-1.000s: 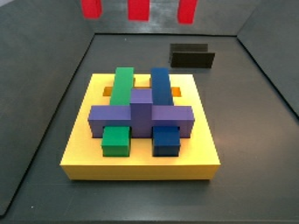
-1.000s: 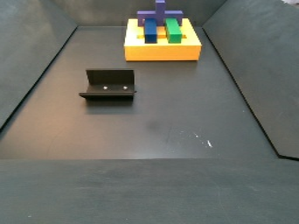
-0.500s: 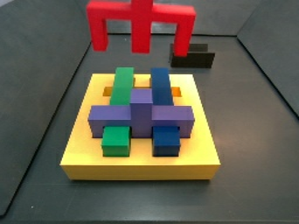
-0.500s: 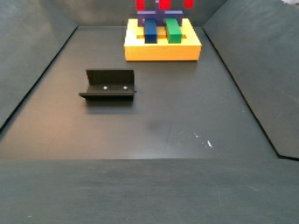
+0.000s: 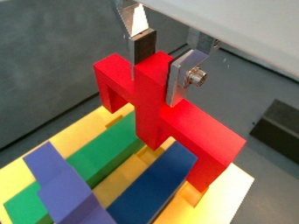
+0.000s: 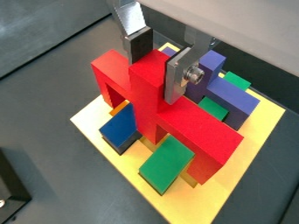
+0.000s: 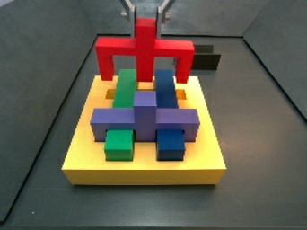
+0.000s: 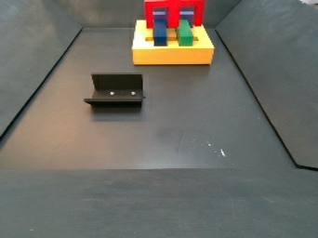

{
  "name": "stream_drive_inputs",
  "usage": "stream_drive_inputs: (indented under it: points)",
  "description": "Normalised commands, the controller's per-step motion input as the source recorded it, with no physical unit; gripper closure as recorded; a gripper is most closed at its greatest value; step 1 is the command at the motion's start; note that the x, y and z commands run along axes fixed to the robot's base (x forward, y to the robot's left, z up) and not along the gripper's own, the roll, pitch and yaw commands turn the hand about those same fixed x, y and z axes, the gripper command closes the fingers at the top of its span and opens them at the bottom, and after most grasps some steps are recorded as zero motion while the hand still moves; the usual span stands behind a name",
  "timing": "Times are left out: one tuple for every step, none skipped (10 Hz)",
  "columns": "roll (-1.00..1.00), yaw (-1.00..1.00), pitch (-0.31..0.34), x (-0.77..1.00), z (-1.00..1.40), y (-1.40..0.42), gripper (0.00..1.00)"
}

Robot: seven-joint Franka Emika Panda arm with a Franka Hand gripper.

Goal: Pick up the red object. Move up. Move to above the board. Insert the red object.
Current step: Insert the red object.

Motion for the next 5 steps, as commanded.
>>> stream_drive_inputs:
  points:
    - [-0.02, 0.00, -0.086, 0.14, -0.15, -0.07, 1.00]
    - [0.00, 0.00, -0.024, 0.16, -0.05, 0.00, 1.00]
    - [0.00, 0.00, -0.037, 0.06, -0.16, 0.00, 1.00]
    - [0.03, 0.00, -0.017, 0.07, -0.18, 0.00, 1.00]
    - [0.08, 0.00, 0.000, 0.12, -0.19, 0.00, 1.00]
